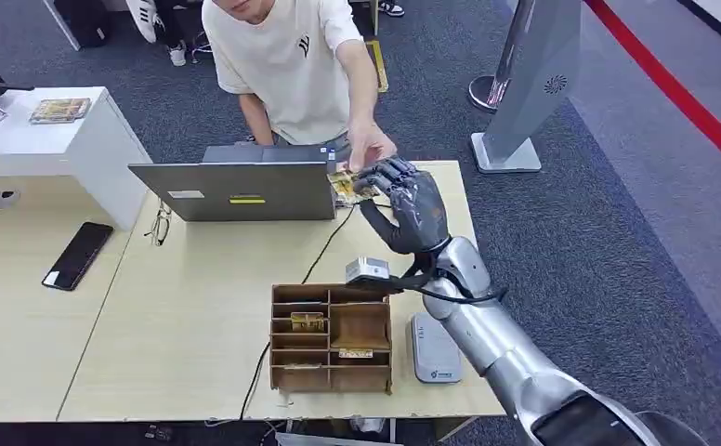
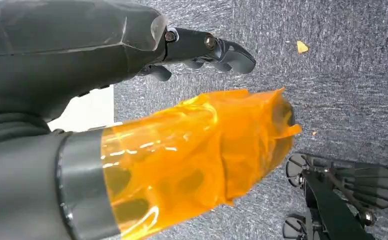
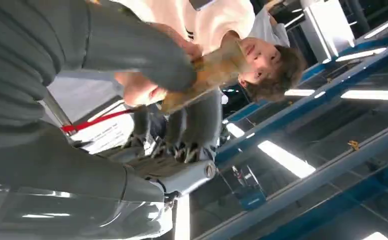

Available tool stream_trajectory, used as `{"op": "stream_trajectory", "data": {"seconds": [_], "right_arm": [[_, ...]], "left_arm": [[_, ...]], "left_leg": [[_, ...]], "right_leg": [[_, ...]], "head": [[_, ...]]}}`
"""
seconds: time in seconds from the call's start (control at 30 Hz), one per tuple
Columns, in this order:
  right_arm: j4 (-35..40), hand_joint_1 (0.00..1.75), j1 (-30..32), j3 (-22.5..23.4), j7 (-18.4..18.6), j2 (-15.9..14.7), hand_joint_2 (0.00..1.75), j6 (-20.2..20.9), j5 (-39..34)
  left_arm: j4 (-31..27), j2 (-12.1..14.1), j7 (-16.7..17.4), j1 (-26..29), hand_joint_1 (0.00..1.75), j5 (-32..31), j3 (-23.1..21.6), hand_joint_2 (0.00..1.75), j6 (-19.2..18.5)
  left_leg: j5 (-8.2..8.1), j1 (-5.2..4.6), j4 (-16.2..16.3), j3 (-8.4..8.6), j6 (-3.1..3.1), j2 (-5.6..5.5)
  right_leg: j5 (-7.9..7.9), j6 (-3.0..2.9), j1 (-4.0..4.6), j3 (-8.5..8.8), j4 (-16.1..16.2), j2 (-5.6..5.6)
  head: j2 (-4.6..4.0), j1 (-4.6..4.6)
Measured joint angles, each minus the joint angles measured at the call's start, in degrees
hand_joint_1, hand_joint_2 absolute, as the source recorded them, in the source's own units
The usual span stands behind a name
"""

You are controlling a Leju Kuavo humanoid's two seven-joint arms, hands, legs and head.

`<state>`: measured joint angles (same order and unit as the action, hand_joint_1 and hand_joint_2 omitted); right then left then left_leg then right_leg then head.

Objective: Pass the card to the sensor for recognition and then transmit it.

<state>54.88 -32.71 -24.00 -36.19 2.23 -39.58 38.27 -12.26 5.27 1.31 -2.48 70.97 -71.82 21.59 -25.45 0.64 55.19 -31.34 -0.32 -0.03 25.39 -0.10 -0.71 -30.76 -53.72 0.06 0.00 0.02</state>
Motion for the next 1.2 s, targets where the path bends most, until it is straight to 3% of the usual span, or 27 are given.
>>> {"op": "stream_trajectory", "data": {"seconds": [0.8,1.2], "right_arm": [[-1.05,1.75,-0.02,-0.11,0.92,0.15,1.75,-0.17,-0.65],[-1.38,1.75,0.03,-2.82,3.78,-0.57,1.75,-0.15,-15.21]], "left_arm": [[0.02,0.0,0.22,0.0,0.0,0.17,0.0,0.0,0.22],[0.0,-0.04,0.42,0.03,0.0,0.92,0.0,0.0,0.26]], "left_leg": [[0.0,0.0,0.0,0.0,0.0,0.0],[0.0,0.0,0.0,-0.01,0.0,0.01]], "right_leg": [[0.0,0.0,0.0,-0.01,0.0,0.0],[0.0,0.0,0.0,-0.04,0.0,0.01]], "head": [[0.0,0.0],[0.0,0.02]]}}
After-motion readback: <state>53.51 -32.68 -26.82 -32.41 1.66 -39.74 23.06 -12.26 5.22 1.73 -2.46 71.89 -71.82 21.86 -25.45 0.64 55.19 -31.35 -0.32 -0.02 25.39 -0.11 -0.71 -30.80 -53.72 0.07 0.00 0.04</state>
